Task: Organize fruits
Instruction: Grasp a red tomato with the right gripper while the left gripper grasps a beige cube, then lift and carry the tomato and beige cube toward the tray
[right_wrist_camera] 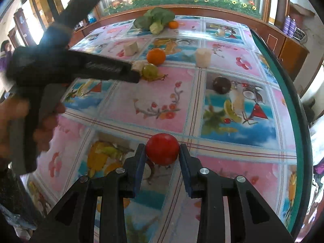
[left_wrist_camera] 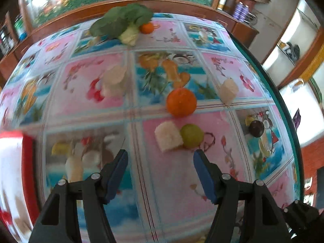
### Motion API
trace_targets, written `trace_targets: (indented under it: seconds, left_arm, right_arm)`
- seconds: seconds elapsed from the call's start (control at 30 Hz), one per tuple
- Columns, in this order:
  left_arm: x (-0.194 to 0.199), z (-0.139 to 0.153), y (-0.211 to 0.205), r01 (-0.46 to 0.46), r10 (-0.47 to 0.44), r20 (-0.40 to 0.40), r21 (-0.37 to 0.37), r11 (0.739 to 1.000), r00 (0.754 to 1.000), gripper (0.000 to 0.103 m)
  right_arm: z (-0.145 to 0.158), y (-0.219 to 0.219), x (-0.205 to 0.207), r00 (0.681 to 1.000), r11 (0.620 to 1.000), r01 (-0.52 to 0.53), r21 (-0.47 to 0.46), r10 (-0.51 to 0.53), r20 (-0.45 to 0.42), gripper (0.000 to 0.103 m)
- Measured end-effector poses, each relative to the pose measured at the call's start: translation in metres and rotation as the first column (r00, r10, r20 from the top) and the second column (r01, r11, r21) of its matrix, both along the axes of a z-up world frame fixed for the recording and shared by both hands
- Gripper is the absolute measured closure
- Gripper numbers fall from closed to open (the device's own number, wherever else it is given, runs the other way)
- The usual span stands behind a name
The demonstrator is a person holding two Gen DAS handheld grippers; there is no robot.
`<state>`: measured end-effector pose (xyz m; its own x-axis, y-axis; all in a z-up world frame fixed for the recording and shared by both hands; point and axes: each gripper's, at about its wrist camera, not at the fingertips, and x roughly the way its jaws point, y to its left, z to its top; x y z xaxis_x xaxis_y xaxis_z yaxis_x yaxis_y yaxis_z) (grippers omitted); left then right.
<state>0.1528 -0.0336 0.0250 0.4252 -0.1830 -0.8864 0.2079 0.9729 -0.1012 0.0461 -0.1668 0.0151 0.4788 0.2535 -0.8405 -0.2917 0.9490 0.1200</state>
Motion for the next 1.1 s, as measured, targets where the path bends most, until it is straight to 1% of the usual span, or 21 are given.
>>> trace_targets:
  seconds: [0.07, 0.1, 0.17, 0.23, 0.3, 0.33, 0.43, 0.53, 0.57, 0.8, 0.93, 1.0, 1.07, 1.1]
  left_arm:
    - [0.006, -0.001, -0.005, 0.048, -0.048, 0.008, 0.01, 0.999, 0.999, 0.033]
    - [0.009, -0.001, -0.008, 0.077, -0.077, 0.013, 0.0, 0.997, 0.997, 0.033]
    - [0.011, 0.001, -0.012, 0.113, -0.113, 0.037, 0.007, 0.994, 0.993, 0.033]
    - [0.013, 0.001, -0.017, 0.157, -0.158, 0.043, 0.006, 0.988, 0.987, 0.039]
    - [0.01, 0.0, -0.021, 0.201, -0.2, 0.034, -0.024, 0.979, 0.979, 0.056]
    - [0.008, 0.0, -0.022, 0.215, -0.214, 0.038, -0.031, 0.976, 0.976, 0.057]
    - [0.003, -0.002, -0.024, 0.234, -0.232, 0.064, -0.023, 0.972, 0.971, 0.059]
    - [0.0, -0.001, -0.017, 0.212, -0.207, 0.083, -0.048, 0.976, 0.975, 0.062]
    - [0.0, -0.001, -0.014, 0.201, -0.196, 0.085, -0.051, 0.978, 0.977, 0.068]
    - [-0.019, -0.002, -0.001, 0.202, -0.197, 0.064, -0.076, 0.976, 0.978, 0.068]
    - [-0.027, -0.002, -0.006, 0.215, -0.212, 0.075, -0.023, 0.976, 0.974, 0.067]
    - [-0.026, -0.005, -0.01, 0.215, -0.215, 0.065, 0.005, 0.977, 0.975, 0.059]
    - [-0.027, -0.006, -0.013, 0.215, -0.216, 0.082, 0.02, 0.976, 0.973, 0.056]
    - [-0.027, -0.007, -0.014, 0.212, -0.214, 0.088, 0.029, 0.977, 0.973, 0.056]
  right_arm:
    - [0.001, -0.003, -0.002, 1.0, 1.0, -0.002, 0.01, 0.001, 0.002, 0.071]
    - [0.002, -0.003, -0.003, 1.0, 1.0, -0.004, 0.016, 0.004, 0.003, 0.071]
    - [0.003, -0.004, -0.003, 1.0, 1.0, -0.006, 0.021, 0.006, 0.006, 0.071]
    - [0.003, -0.005, -0.004, 1.0, 1.0, -0.008, 0.022, 0.008, 0.007, 0.071]
    - [0.003, -0.005, -0.004, 1.0, 1.0, -0.01, 0.023, 0.01, 0.006, 0.071]
    - [0.003, -0.006, -0.005, 1.0, 1.0, -0.01, 0.021, 0.01, 0.006, 0.071]
    - [0.004, -0.007, -0.006, 1.0, 1.0, -0.005, 0.024, 0.005, 0.008, 0.071]
    - [0.005, -0.008, -0.008, 1.0, 1.0, 0.0, 0.021, 0.0, 0.009, 0.071]
    - [0.005, -0.008, -0.008, 1.0, 1.0, 0.003, 0.02, -0.003, 0.008, 0.071]
    - [0.004, -0.006, -0.011, 1.0, 1.0, 0.008, 0.01, -0.008, 0.001, 0.071]
    - [0.001, -0.003, -0.012, 1.0, 1.0, 0.008, 0.006, -0.008, -0.013, 0.071]
    - [-0.001, -0.002, -0.012, 1.0, 1.0, 0.006, 0.003, -0.006, -0.024, 0.071]
    - [-0.001, -0.001, -0.012, 1.0, 1.0, 0.007, 0.002, -0.007, -0.024, 0.071]
    - [-0.001, 0.0, -0.013, 1.0, 1.0, 0.009, 0.003, -0.009, -0.024, 0.071]
